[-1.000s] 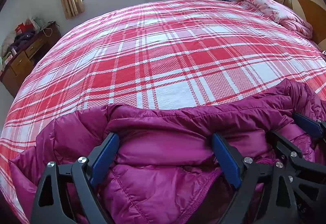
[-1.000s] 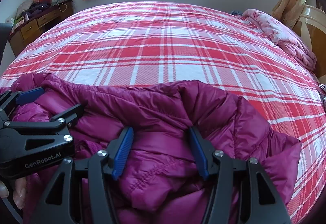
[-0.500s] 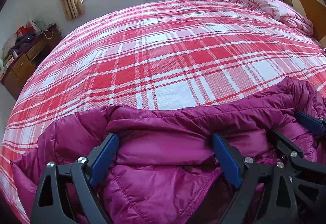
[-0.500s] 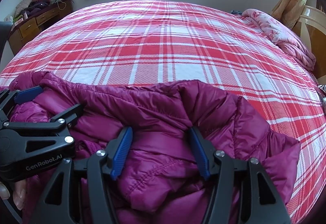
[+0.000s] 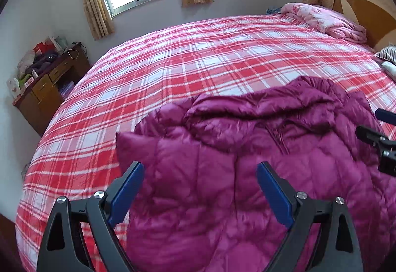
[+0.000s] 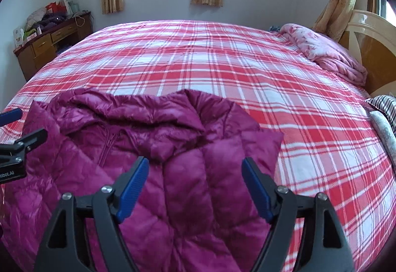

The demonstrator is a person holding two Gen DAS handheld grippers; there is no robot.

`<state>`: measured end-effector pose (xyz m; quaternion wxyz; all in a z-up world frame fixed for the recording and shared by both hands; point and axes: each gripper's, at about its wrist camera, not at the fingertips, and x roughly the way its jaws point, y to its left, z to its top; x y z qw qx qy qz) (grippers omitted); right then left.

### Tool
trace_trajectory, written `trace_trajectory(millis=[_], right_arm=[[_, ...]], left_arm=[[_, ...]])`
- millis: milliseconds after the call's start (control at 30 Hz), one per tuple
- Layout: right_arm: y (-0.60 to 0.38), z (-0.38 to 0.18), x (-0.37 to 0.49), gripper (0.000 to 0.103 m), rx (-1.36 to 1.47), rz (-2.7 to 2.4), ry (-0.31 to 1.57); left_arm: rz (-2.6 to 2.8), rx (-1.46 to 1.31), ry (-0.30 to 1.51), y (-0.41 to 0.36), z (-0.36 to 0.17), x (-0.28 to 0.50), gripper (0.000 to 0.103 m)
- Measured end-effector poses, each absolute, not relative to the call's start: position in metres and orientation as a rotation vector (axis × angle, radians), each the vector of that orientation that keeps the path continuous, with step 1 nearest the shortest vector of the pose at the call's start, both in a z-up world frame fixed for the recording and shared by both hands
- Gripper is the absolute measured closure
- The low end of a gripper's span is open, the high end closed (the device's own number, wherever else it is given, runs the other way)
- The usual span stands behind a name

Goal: Fold large clothes
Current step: 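Move both open tools along the folded jacket toward its hem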

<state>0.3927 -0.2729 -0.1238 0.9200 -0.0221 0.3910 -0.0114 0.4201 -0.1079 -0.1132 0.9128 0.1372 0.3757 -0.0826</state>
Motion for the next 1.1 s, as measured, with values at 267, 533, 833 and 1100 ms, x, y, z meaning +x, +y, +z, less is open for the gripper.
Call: trace_trajectory(millis=[267,533,833,1100], right_arm=[[-0.274,-0.141,0.305,0.023,-0.073,-0.012,0.845],[-0.287,-0.158,0.239,0.023,-0.019,-0.034,0.879],[-0.293,-0.171,0.204,0.023,0.031,-0.060,0.889],[-0.299,-0.181,0.176,0.022,0.068,-0.068,0.891]], left_arm=[[-0.107,0.363,0.771,-0.055,-0.141,0.310,0.010],[-0.119,0.255,0.861,-0.018,-0.163,0.250,0.010],[-0.117,0.231,0.883,-0.002,-0.174,0.211,0.010],[-0.108,0.210,0.885,0.013,-0.179,0.184,0.010]])
